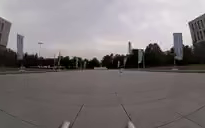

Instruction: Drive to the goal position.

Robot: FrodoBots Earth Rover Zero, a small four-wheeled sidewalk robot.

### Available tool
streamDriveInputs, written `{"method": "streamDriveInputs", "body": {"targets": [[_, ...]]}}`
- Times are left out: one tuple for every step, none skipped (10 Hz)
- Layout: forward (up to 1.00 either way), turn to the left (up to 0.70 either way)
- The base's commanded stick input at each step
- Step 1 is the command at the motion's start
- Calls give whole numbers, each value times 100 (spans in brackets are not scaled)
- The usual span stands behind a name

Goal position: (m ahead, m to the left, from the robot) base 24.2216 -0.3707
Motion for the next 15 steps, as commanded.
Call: {"method": "streamDriveInputs", "body": {"targets": [[60, 0], [60, 0], [60, 0], [60, 0], [60, 0], [60, 0], [60, 15], [60, 15], [60, 15], [60, 9], [60, 0], [60, 0], [60, 0], [60, 0], [60, 0]]}}
